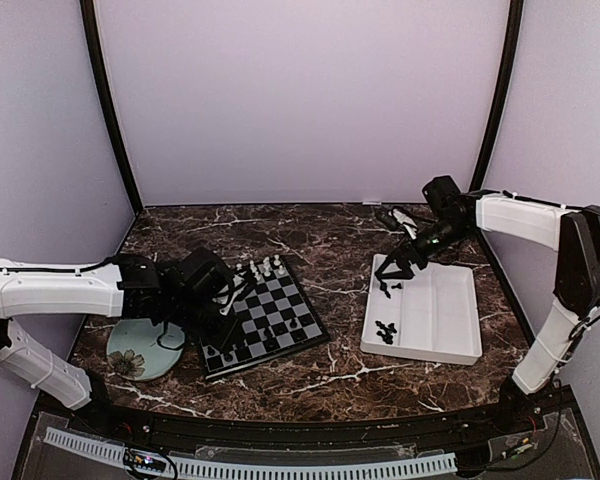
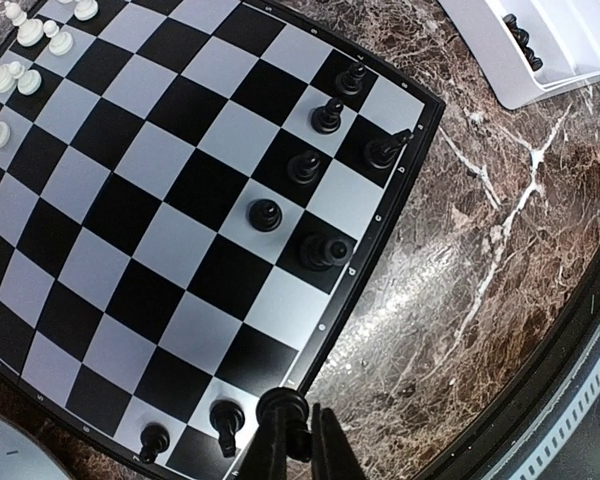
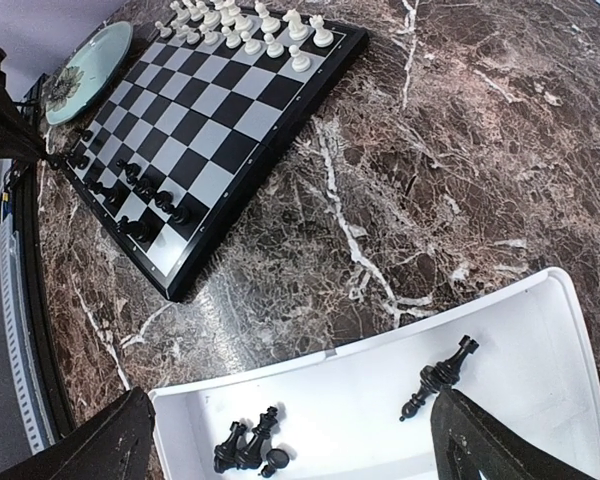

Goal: Set up the chess pieces on the board
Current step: Place the bishop on f8.

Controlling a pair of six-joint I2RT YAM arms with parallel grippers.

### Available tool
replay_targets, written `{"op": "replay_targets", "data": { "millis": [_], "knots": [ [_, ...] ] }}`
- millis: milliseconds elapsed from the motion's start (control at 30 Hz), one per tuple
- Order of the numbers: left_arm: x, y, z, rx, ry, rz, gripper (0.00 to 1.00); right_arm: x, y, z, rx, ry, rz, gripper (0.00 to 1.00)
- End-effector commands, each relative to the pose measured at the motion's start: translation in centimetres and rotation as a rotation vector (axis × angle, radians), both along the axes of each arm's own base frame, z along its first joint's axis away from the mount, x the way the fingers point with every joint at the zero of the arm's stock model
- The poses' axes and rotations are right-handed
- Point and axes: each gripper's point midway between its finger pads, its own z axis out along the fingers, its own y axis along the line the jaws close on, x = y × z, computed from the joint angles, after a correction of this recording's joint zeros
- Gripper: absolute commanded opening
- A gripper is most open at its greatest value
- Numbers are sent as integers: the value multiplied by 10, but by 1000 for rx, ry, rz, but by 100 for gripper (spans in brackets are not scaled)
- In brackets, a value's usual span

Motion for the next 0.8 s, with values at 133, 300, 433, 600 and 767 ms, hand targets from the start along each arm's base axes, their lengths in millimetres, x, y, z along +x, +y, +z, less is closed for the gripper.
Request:
{"op": "replay_targets", "data": {
  "millis": [133,300,433,600,767],
  "knots": [
    [3,2,-20,45,7,11,4,0,11,5,-13,-28,27,98],
    [3,4,-29,70,9,7,4,-3,13,0,-42,-38,39,98],
    [3,4,-34,74,14,10,4,-6,16,-2,-47,-35,51,98],
    [4,6,-40,67,14,32,5,-7,17,-5,-53,-32,58,98],
    [5,8,-43,68,7,46,6,-10,18,-7,-56,-27,67,98]
  ]
}}
